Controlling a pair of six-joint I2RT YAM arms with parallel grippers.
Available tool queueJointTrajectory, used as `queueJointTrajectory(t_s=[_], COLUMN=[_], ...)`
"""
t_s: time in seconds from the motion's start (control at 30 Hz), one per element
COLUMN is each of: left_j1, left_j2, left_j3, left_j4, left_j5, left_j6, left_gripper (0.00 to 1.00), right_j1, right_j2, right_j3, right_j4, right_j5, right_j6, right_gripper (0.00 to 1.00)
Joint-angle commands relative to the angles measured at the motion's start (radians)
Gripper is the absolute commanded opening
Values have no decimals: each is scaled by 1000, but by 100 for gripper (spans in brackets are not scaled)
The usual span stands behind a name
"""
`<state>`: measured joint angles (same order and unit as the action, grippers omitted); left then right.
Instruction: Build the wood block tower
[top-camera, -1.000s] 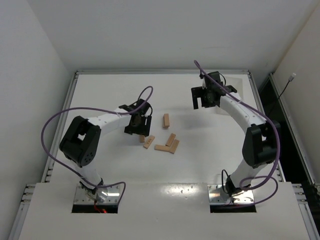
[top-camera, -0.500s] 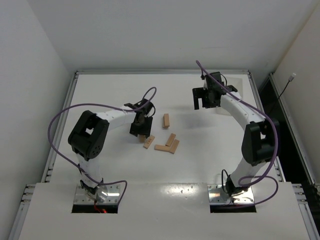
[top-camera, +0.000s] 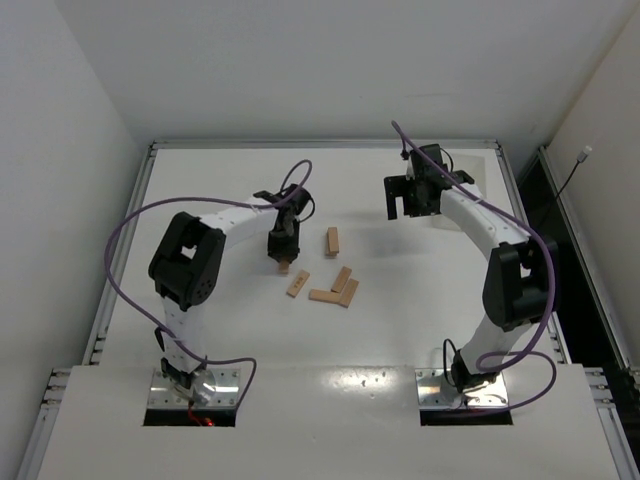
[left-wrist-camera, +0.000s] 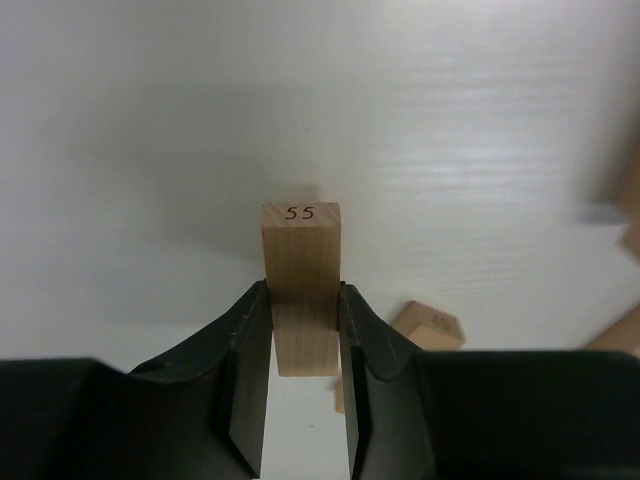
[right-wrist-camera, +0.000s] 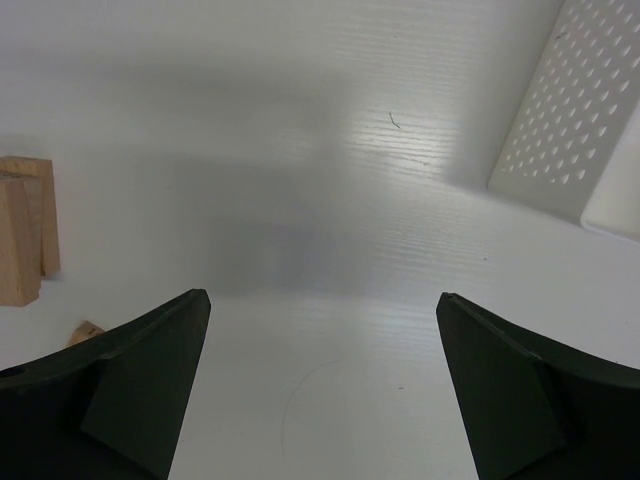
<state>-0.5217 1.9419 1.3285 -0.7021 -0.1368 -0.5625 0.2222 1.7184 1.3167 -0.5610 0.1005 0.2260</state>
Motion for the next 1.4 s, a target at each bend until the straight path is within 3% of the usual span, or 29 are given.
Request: queueJointTrajectory(t_s=[0.0, 0.2, 0.77, 1.37], left_j1=[17, 5, -106, -153], left_j2=[5, 14, 118, 215], left_j3=[165, 314, 538, 630], left_j4=[-69, -148, -158, -158], left_j5=[-4, 78, 17, -6], left_j6=[-63, -112, -177, -168], left_gripper=[0, 0, 0, 0], right_j1=[12, 12, 31, 31], right_j2=[4, 24, 4, 4], right_j3=[3, 23, 13, 4], right_j4=[13, 4, 13, 13], right_j5=[-10, -39, -19, -19], right_j6=[19, 19, 29, 29], right_gripper=[94, 94, 94, 94])
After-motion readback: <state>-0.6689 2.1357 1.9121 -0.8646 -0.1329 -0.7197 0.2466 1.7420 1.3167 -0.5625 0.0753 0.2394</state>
